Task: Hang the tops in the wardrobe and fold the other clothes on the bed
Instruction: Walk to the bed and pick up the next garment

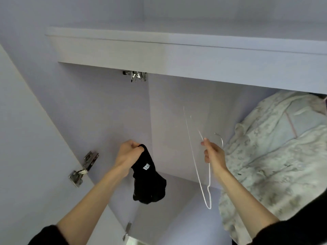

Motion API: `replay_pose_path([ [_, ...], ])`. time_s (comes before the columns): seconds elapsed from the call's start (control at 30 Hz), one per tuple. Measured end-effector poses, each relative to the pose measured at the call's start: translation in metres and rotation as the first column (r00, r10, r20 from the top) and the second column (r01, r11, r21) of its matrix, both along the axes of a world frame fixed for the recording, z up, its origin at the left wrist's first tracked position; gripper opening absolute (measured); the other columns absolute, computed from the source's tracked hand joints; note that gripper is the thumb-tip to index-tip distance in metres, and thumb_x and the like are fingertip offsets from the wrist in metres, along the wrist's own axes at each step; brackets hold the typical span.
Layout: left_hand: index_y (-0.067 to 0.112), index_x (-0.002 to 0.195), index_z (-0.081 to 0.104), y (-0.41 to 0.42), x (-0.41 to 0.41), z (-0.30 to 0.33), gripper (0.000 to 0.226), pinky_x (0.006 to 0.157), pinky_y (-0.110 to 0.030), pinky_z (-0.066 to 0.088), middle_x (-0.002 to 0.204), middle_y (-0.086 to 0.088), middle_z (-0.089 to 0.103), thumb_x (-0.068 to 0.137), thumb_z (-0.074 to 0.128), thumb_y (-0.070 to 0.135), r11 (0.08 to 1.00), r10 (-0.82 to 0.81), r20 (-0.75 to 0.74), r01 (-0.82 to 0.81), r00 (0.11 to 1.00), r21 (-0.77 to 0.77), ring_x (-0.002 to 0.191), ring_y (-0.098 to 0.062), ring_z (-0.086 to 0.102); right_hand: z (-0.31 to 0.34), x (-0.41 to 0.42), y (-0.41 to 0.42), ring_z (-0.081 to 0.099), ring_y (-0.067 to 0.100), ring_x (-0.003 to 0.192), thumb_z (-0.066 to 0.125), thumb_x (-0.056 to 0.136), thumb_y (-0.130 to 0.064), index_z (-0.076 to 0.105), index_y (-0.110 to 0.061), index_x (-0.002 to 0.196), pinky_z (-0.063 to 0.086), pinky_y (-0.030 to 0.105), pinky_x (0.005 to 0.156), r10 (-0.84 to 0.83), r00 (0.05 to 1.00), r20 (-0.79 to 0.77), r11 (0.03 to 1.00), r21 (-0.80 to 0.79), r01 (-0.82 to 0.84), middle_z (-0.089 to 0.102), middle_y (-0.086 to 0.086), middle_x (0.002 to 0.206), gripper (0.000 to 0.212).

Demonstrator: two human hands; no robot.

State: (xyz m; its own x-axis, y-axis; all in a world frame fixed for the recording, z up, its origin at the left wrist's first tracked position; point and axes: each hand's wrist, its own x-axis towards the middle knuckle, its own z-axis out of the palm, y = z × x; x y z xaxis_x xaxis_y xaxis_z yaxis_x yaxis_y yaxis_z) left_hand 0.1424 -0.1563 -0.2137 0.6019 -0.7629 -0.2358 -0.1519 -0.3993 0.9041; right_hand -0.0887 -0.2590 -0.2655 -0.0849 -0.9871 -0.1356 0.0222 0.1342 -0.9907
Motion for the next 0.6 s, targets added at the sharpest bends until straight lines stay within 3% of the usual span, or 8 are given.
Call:
replay_pose_path([
  [0.07, 0.016, 0.071, 0.051, -0.007, -0.005, -0.006, 0.017, 0.047, -0.019, 0.035, 0.067, -0.001, 0.054, 0.085, 0.056, 0.009, 0.999, -0.031, 0.072, 0.028, 0.997, 0.037, 0.060, -0.009, 0.051, -0.008, -0.018, -0.001, 0.031, 0.005, 0.033, 0.050, 0.096, -0.031, 0.066, -0.010, 0.079, 0.024, 0.016, 0.042, -0.042, 0.994, -0.104, 0.998, 0.048, 0.047, 0.035, -0.012, 0.032, 0.031],
  [0.13, 0.014, 0.068, 0.047, -0.012, -0.005, -0.010, 0.017, 0.047, -0.024, 0.034, 0.064, -0.002, 0.051, 0.084, 0.054, 0.013, 0.995, -0.055, 0.135, 0.043, 0.989, 0.086, 0.057, -0.013, 0.048, -0.013, -0.031, 0.003, 0.032, 0.006, 0.042, 0.053, 0.095, -0.031, 0.064, -0.011, 0.067, 0.026, 0.021, 0.048, -0.048, 0.981, -0.188, 0.997, 0.053, 0.059, 0.037, -0.014, 0.030, 0.036],
  [0.27, 0.013, 0.065, 0.043, -0.017, -0.001, -0.011, 0.022, 0.051, -0.028, 0.032, 0.060, -0.003, 0.046, 0.085, 0.049, 0.019, 0.973, -0.156, 0.300, 0.094, 0.941, 0.210, 0.054, -0.020, 0.045, -0.002, -0.049, 0.012, 0.030, 0.007, 0.037, 0.065, 0.086, -0.037, 0.042, -0.015, 0.045, 0.026, 0.026, 0.049, -0.027, 0.970, -0.243, 0.998, 0.043, 0.038, 0.032, -0.012, 0.033, 0.052],
  [0.33, 0.011, 0.065, 0.044, -0.019, 0.001, -0.011, 0.024, 0.055, -0.029, 0.034, 0.061, -0.006, 0.047, 0.086, 0.047, 0.021, 0.971, -0.161, 0.288, 0.098, 0.944, 0.219, 0.058, -0.024, 0.047, 0.007, -0.055, 0.017, 0.022, 0.008, 0.035, 0.066, 0.085, -0.037, 0.030, -0.017, 0.046, 0.023, 0.023, 0.044, 0.020, 0.959, -0.282, 1.000, -0.001, -0.022, 0.027, -0.004, 0.041, 0.057],
  [0.43, 0.008, 0.066, 0.046, -0.022, 0.003, -0.010, 0.025, 0.056, -0.029, 0.038, 0.062, -0.008, 0.048, 0.088, 0.045, 0.020, 0.971, -0.135, 0.277, 0.071, 0.951, 0.230, 0.066, -0.028, 0.052, 0.016, -0.065, 0.027, 0.017, 0.008, 0.037, 0.066, 0.086, -0.035, 0.027, -0.017, 0.049, 0.017, 0.015, 0.034, 0.100, 0.907, -0.408, 0.991, -0.040, -0.128, 0.021, -0.003, 0.046, 0.056],
  [0.5, 0.007, 0.066, 0.046, -0.025, 0.002, -0.009, 0.026, 0.060, -0.030, 0.043, 0.065, -0.010, 0.049, 0.089, 0.044, 0.019, 0.968, -0.154, 0.301, 0.082, 0.941, 0.239, 0.072, -0.030, 0.054, 0.019, -0.068, 0.034, 0.018, 0.010, 0.041, 0.065, 0.087, -0.034, 0.028, -0.015, 0.050, 0.019, 0.014, 0.036, 0.124, 0.853, -0.507, 0.982, -0.060, -0.178, 0.021, -0.002, 0.048, 0.056],
  [0.6, 0.005, 0.076, 0.049, -0.028, -0.009, -0.007, 0.025, 0.065, -0.031, 0.040, 0.076, -0.012, 0.054, 0.091, 0.042, 0.024, 0.942, -0.262, 0.418, 0.138, 0.870, 0.305, 0.078, -0.031, 0.054, 0.025, -0.062, 0.044, 0.022, 0.018, 0.052, 0.063, 0.089, -0.032, 0.029, -0.010, 0.050, 0.021, 0.024, 0.047, 0.108, 0.794, -0.599, 0.970, -0.112, -0.216, 0.022, 0.008, 0.053, 0.056],
])
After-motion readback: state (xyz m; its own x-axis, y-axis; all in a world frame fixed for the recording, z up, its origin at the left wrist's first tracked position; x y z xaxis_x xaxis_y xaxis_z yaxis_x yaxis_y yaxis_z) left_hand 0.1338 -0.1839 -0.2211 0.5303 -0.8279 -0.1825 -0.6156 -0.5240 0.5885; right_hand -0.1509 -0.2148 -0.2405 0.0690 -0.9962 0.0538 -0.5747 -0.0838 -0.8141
